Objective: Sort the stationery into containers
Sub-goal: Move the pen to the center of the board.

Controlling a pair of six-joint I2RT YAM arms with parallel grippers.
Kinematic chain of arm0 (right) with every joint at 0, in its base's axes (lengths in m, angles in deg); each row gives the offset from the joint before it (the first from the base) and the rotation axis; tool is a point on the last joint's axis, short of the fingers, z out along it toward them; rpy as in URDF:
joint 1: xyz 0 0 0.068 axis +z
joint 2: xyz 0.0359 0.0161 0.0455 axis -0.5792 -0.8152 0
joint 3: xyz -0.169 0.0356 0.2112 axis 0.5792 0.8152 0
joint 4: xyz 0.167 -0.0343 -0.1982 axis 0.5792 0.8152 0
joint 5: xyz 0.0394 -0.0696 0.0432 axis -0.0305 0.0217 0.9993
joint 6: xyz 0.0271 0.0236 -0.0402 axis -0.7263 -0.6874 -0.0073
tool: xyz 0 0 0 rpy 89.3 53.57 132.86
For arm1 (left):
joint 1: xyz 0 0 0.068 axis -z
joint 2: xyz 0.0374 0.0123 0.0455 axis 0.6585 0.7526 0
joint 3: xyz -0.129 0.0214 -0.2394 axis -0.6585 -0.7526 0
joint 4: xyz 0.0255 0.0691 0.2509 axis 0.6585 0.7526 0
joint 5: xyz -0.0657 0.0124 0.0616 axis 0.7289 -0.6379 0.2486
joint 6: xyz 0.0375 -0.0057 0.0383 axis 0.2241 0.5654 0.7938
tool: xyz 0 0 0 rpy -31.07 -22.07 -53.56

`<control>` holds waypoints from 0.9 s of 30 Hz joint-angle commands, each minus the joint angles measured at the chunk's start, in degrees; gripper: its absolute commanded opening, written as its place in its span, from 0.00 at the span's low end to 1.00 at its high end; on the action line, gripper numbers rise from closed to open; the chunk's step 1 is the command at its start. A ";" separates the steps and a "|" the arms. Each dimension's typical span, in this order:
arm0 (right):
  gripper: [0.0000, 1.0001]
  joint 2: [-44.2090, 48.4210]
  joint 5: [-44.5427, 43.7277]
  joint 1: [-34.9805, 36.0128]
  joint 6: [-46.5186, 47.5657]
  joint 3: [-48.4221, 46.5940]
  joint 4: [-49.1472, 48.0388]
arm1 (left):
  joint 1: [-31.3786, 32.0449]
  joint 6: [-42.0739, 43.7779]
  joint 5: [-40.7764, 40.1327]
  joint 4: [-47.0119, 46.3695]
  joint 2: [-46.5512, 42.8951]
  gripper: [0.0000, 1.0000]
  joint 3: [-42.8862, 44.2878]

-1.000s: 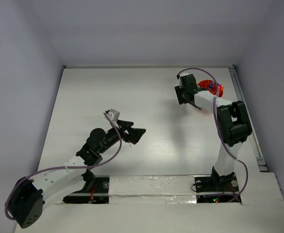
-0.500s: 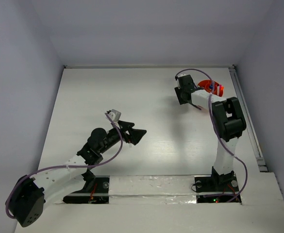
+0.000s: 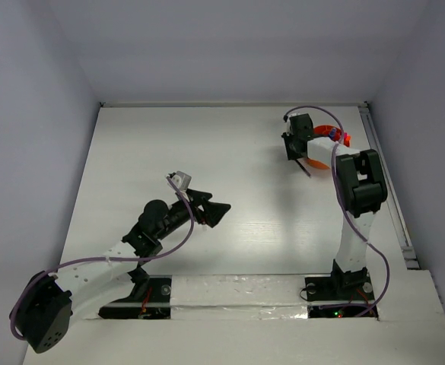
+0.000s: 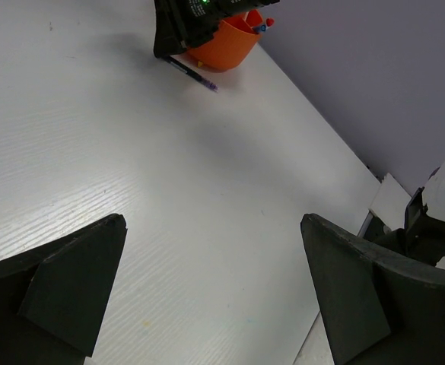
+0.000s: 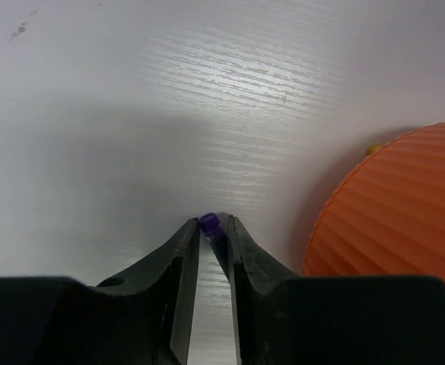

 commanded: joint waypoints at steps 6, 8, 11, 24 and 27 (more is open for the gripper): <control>0.17 4.41 10.92 0.25 -4.73 1.62 4.45 | -0.17 -0.07 0.14 -3.32 -0.59 0.99 -0.68; 0.14 5.56 13.29 0.25 -6.83 2.76 4.80 | -0.17 0.02 -0.21 -3.06 -0.68 0.99 -0.68; 0.10 7.93 15.31 2.97 -7.72 4.52 4.98 | -0.17 0.11 -0.13 -2.70 -0.59 0.99 -0.51; 0.09 9.34 30.09 17.91 -1.57 8.82 4.37 | -0.17 0.99 -0.56 -2.18 1.17 0.96 -0.15; 0.11 9.87 30.62 19.23 -1.57 10.32 3.23 | -0.17 0.90 -2.06 -0.77 0.21 0.95 -0.33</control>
